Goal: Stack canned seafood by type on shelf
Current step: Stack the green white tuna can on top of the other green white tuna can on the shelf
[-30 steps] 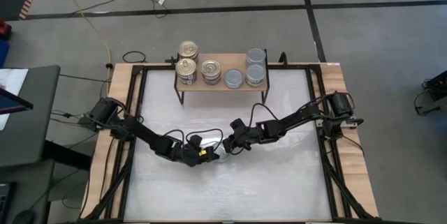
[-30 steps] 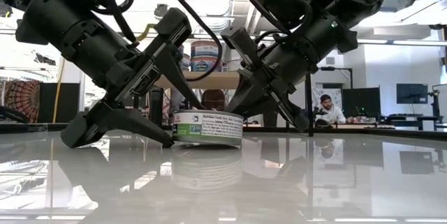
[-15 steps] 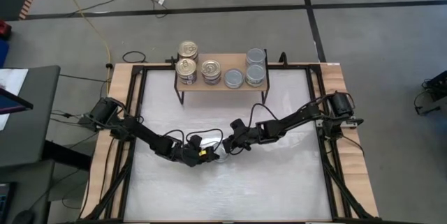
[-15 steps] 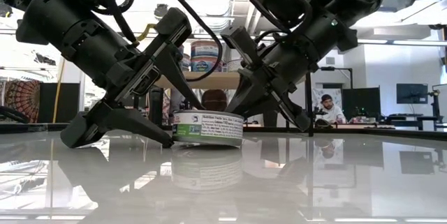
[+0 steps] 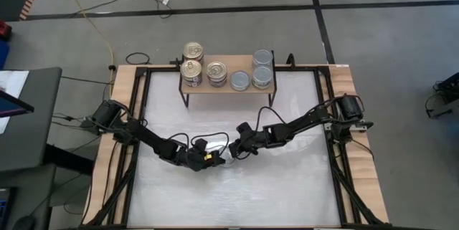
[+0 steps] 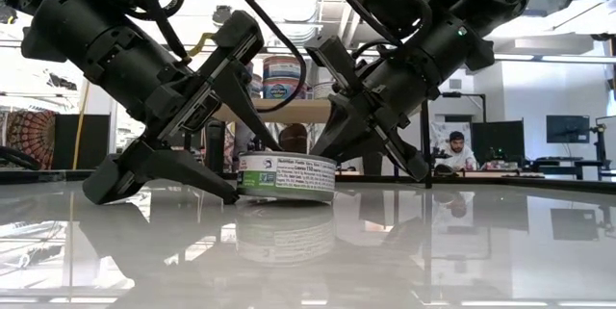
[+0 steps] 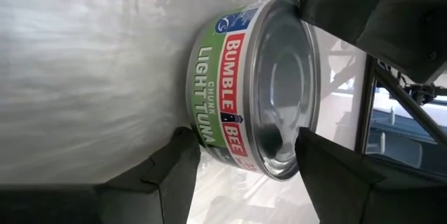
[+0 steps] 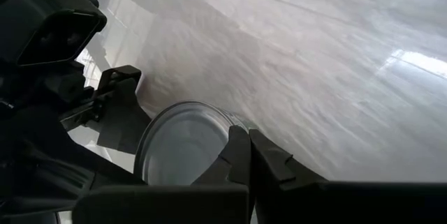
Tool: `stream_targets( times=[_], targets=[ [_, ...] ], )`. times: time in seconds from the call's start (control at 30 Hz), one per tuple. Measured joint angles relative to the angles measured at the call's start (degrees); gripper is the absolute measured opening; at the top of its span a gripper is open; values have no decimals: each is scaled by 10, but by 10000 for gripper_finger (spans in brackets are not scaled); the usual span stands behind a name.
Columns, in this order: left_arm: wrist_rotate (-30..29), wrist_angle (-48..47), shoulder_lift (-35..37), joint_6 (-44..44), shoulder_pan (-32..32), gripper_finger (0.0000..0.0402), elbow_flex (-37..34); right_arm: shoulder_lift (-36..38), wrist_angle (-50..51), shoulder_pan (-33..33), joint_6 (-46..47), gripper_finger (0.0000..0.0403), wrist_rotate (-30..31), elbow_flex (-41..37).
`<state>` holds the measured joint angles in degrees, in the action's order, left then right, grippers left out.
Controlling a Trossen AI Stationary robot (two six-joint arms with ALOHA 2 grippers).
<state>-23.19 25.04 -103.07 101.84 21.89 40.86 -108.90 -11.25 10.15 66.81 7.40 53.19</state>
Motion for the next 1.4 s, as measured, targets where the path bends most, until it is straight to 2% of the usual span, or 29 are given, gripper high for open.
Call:
stream_targets(
  times=[0.13,0.43,0.87,1.13,1.4],
  targets=[
    [-2,-1,0,7,0,243,0,0,0,0,0,21,0,0],
    [6,1,0,-17,0,315,0,0,0,0,1,22,0,0],
    [20,1,1,-20,0,315,0,2,1,3,7,22,0,0],
    [-3,-105,54,-13,0,314,0,2,7,7,13,22,-6,0],
    [-16,-109,59,-15,-1,314,-1,2,-4,7,11,22,-6,-1]
  ],
)
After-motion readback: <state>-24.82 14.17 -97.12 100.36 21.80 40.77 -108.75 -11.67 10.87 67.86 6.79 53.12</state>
